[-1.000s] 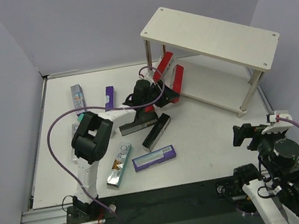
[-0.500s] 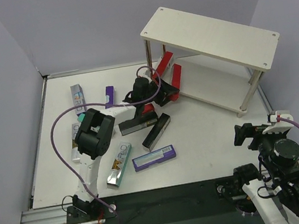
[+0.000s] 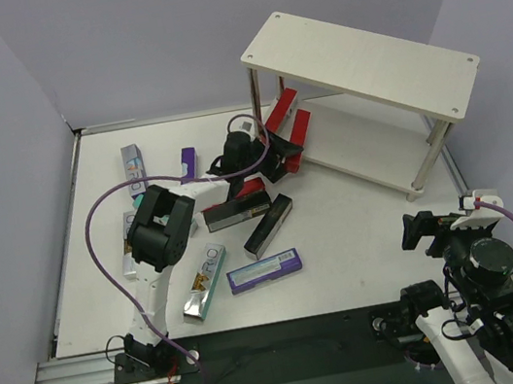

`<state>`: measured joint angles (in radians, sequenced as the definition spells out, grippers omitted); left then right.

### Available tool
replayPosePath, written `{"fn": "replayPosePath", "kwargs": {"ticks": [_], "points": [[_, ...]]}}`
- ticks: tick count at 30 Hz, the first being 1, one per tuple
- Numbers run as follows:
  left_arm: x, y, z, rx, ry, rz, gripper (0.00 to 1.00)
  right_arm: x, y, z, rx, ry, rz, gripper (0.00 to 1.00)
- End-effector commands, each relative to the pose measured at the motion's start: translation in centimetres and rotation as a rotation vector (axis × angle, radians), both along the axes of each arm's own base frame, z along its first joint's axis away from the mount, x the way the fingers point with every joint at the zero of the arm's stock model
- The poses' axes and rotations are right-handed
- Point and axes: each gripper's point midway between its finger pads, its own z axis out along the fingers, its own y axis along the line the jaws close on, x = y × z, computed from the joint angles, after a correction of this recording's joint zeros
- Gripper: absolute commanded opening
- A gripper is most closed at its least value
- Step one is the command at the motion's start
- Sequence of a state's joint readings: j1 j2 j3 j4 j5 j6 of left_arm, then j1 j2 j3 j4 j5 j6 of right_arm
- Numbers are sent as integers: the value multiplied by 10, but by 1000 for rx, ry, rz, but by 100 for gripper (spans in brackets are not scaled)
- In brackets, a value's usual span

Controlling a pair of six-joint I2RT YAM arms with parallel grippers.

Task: Place and organize the toothpastes onto the shelf
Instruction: Place the toothpaste on the shelf.

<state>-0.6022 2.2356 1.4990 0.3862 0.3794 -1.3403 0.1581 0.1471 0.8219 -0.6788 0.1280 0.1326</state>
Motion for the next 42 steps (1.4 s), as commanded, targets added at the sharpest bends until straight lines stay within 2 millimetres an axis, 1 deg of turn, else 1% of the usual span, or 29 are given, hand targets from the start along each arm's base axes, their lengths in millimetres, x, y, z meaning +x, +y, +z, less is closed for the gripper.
{"fn": "replayPosePath", "kwargs": {"ticks": [1, 5, 8, 12, 14, 17, 19, 20, 21, 23, 25, 26, 27, 29, 30, 34, 35, 37, 42], "points": [[0, 1, 15, -49, -27, -2, 85, 1, -2, 8, -2, -19, -9, 100], [0, 4, 11, -57, -7, 11, 86, 0, -2, 8, 1, -21, -9, 100], [3, 4, 17, -69, -16, 16, 87, 0, -1, 9, 1, -22, -5, 100], [5, 6, 20, -64, -23, 25, 90, -1, -1, 9, 3, -26, -6, 100], [5, 5, 21, -68, -19, 22, 90, -1, -1, 9, 2, -28, -5, 100], [7, 4, 30, -84, -23, 25, 91, -2, -2, 10, 3, -32, -7, 100], [8, 4, 29, -74, -17, 30, 91, -1, -2, 10, 2, -30, -7, 100], [11, 3, 35, -75, -28, 35, 91, -1, -2, 11, 3, -32, -7, 100], [11, 3, 33, -66, -21, 36, 91, -1, -1, 10, 4, -29, -7, 100], [17, 1, 37, -63, -29, 38, 92, -1, -1, 11, 4, -29, -4, 100], [19, -1, 36, -60, -21, 39, 92, 0, -1, 11, 0, -28, -5, 100], [21, -1, 33, -55, -13, 41, 92, 0, -1, 11, 0, -25, -5, 100], [24, -2, 38, -61, -21, 50, 92, -1, -1, 11, -3, -26, -3, 100], [27, -2, 38, -56, -18, 61, 92, -1, -2, 13, -3, -32, -4, 100], [30, -2, 42, -56, -26, 71, 92, -1, -2, 13, -5, -32, -5, 100], [35, -1, 37, -30, -19, 83, 93, -2, -2, 12, -6, -32, -8, 100], [36, 0, 30, -16, -1, 88, 93, -2, -2, 12, -4, -33, -7, 100], [35, 2, 24, -7, 13, 93, 93, -1, -2, 11, -5, -31, -4, 100], [35, 12, 14, 20, 22, 118, 93, -1, -2, 11, -5, -28, -5, 100]]}}
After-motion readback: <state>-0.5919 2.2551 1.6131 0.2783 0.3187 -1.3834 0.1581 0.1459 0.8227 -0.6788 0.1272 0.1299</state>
